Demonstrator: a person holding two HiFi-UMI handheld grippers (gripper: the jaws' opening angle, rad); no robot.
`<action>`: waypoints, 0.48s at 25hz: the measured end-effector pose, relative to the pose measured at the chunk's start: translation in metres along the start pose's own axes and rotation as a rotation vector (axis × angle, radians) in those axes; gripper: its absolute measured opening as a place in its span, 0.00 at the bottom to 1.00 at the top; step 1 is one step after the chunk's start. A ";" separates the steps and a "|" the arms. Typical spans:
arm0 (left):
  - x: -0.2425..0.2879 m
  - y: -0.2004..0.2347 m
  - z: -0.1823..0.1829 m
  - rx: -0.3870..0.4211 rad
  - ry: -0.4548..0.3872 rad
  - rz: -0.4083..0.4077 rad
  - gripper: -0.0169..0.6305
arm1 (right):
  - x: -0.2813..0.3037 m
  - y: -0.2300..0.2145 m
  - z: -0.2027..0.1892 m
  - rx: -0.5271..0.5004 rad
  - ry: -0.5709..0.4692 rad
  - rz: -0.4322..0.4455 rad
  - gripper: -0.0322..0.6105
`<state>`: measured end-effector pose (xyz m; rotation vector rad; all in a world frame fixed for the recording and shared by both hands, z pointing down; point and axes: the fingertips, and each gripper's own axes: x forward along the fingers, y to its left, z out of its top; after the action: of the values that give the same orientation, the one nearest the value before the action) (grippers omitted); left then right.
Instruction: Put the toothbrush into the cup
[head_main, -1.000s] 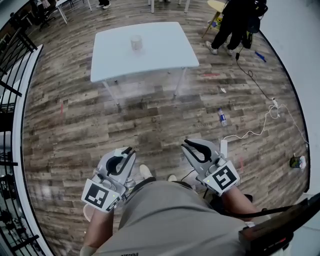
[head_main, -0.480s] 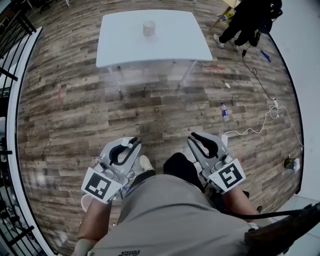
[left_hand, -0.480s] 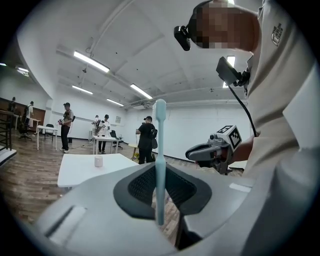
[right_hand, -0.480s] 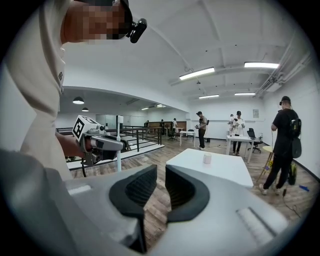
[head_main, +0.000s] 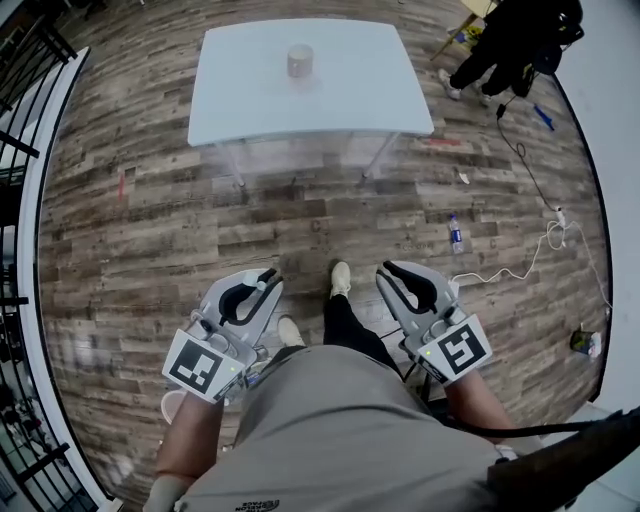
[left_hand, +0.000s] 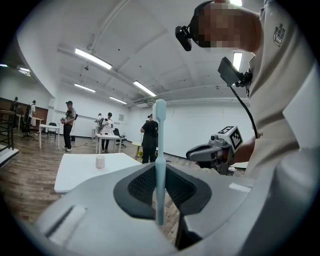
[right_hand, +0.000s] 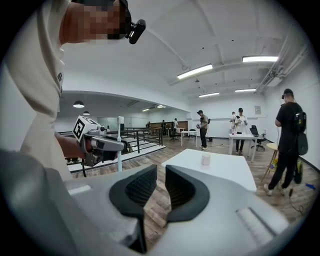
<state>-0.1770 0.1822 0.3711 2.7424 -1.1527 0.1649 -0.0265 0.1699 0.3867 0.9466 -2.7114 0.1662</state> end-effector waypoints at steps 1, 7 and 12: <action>0.011 0.004 0.004 0.002 0.002 0.008 0.10 | 0.005 -0.012 0.002 -0.008 -0.001 0.011 0.12; 0.087 0.028 0.032 0.020 0.016 0.065 0.10 | 0.033 -0.084 0.020 -0.036 -0.035 0.100 0.12; 0.143 0.042 0.051 0.030 0.013 0.117 0.10 | 0.043 -0.144 0.016 -0.017 -0.021 0.137 0.12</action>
<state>-0.1055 0.0440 0.3486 2.6956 -1.3181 0.2161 0.0274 0.0288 0.3867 0.7623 -2.7926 0.1604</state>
